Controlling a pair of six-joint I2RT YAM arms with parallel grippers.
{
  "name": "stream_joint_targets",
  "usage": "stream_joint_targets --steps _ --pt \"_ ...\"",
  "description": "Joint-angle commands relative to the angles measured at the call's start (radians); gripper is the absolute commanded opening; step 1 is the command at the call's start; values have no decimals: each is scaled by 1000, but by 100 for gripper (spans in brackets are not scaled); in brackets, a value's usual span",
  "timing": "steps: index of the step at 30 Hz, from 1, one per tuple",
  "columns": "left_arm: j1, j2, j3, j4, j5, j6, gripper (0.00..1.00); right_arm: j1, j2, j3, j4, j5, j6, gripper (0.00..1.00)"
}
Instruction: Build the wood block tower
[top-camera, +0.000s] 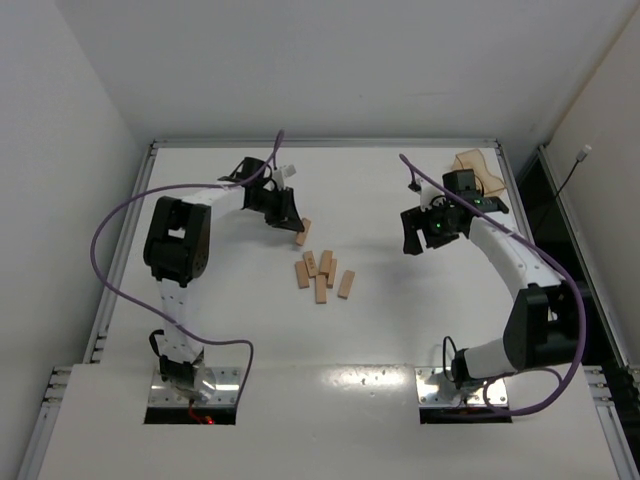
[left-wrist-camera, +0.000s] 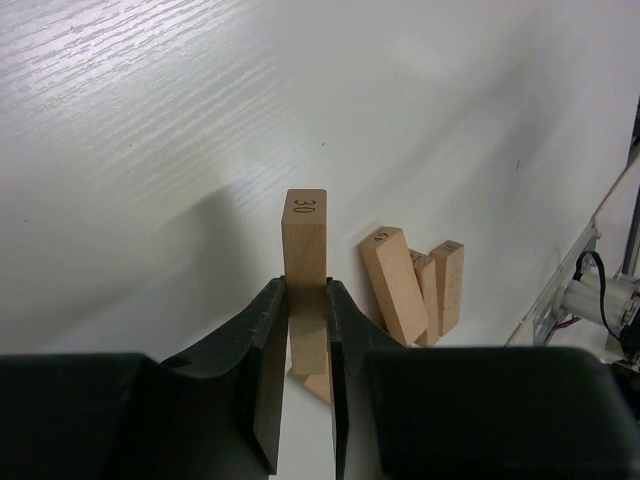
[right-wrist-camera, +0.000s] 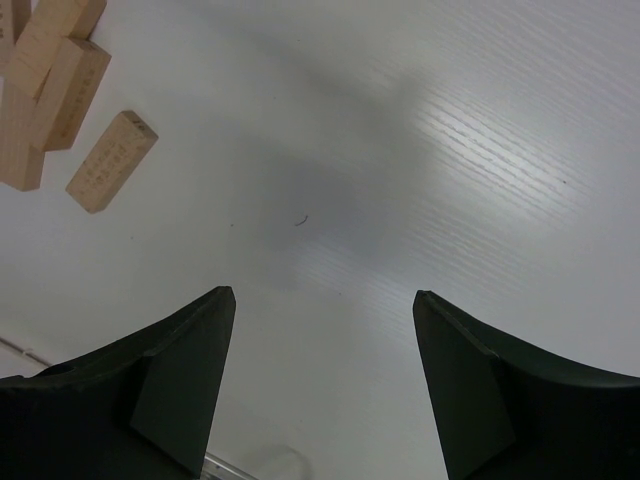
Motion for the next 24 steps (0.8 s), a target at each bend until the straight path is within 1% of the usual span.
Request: stream_joint_targets --steps 1,5,6,9,10,12,20,22,24 --pt "14 10 52 18 32 20 7 -6 8 42 10 -32 5 69" --pt "23 33 72 18 5 29 7 -6 8 51 10 -32 5 69" --pt "32 45 72 18 5 29 8 -6 8 51 10 -32 5 69" --pt "43 56 83 4 -20 43 21 -6 8 51 10 -32 5 69" --pt "43 65 83 4 -20 43 24 -6 8 51 10 -32 5 69" --pt "52 83 83 4 -30 43 26 -6 8 51 10 -32 5 69" --pt "81 103 83 4 -43 43 26 -6 19 70 1 -32 5 69" --pt "81 103 83 -5 -78 57 30 -6 28 70 1 -32 5 69" --pt "81 70 83 -28 -118 69 40 -6 28 70 1 -32 5 69"
